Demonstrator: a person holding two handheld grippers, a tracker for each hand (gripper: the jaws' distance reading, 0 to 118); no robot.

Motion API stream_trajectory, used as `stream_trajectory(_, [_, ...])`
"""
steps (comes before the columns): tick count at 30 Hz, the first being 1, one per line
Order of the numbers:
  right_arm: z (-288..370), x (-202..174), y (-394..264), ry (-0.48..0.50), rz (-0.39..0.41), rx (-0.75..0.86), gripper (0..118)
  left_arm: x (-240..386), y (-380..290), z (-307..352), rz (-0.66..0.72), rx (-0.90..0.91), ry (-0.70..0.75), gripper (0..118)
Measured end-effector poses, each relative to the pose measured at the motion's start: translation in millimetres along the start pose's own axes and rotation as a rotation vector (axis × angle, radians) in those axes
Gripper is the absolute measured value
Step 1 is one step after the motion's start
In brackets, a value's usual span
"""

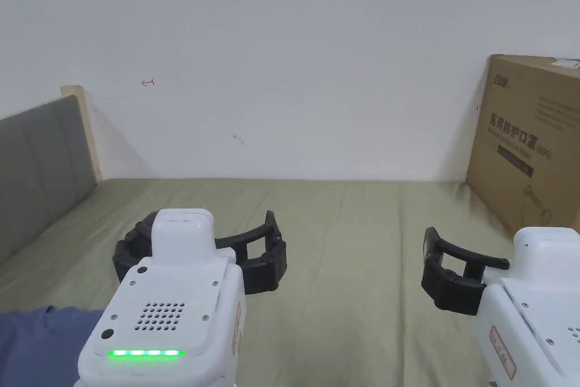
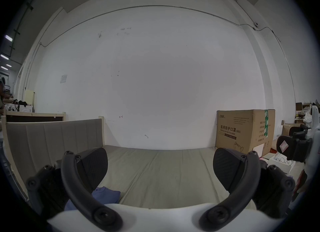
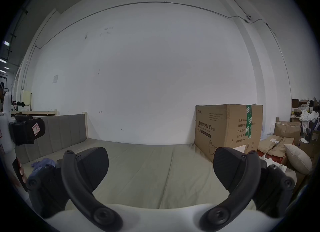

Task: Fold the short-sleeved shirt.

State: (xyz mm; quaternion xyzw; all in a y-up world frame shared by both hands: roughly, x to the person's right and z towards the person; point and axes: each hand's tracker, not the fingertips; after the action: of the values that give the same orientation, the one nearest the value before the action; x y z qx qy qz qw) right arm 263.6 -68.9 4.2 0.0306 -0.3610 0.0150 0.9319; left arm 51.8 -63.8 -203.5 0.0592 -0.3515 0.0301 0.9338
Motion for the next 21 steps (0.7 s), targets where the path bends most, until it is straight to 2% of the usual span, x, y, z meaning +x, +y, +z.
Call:
stream_trajectory(7, [8.2,3.3,-3.4,-0.036,-0.030,0.002,118,-0.2,0.3,5.4,0.019,-0.001,-0.015,118])
stream_trajectory(10, [9.1,2.7,-4.2,-0.047,-0.017,-0.012,118,0.8,0.4,7.5,0.016,0.002,-0.011,118])
stream_trajectory(21, [17.0,7.8,-7.1,-0.030,-0.064,-0.017,118,3.8,-0.4,11.3,0.024,-0.011,-0.013,118])
